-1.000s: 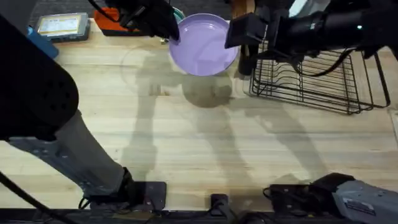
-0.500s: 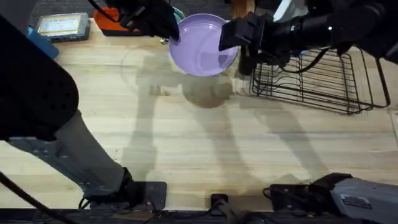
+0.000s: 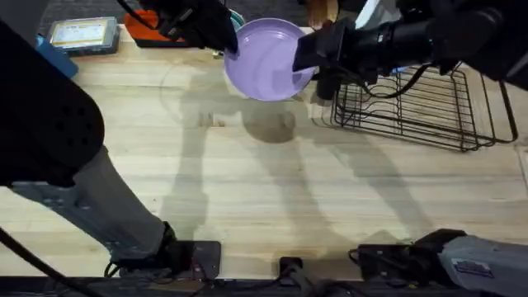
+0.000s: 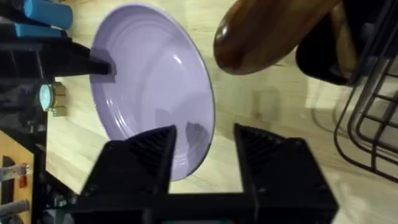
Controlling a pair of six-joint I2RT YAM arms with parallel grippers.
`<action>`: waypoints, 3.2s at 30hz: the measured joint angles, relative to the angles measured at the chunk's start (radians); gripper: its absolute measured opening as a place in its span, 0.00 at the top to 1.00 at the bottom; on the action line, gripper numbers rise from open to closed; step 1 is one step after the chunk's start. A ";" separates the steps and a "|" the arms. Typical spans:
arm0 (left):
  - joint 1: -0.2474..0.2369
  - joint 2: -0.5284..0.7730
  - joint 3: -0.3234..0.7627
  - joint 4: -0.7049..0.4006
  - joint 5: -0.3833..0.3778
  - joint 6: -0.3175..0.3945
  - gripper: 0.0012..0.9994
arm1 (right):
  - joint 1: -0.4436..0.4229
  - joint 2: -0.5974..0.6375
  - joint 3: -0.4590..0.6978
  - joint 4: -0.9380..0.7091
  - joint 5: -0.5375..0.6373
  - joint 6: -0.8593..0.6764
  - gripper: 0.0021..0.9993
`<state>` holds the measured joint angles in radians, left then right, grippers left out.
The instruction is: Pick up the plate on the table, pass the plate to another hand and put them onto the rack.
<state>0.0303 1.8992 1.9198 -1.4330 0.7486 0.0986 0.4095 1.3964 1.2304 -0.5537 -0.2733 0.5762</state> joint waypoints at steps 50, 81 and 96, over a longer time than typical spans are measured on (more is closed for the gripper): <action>0.140 0.000 0.394 -0.221 -0.146 0.004 0.00 | 0.000 -0.294 0.000 -0.148 0.415 -0.483 0.97; 0.140 0.000 0.423 -0.170 -0.170 0.003 0.00 | -0.360 -0.217 0.001 0.279 0.563 -1.584 0.97; 0.140 0.000 0.423 -0.137 -0.170 0.003 0.00 | -0.378 0.101 0.001 0.455 0.541 -1.894 0.97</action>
<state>0.1699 1.8992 2.3432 -1.5703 0.5789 0.1017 0.0315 1.4975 1.2316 -0.0982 0.2680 -1.3182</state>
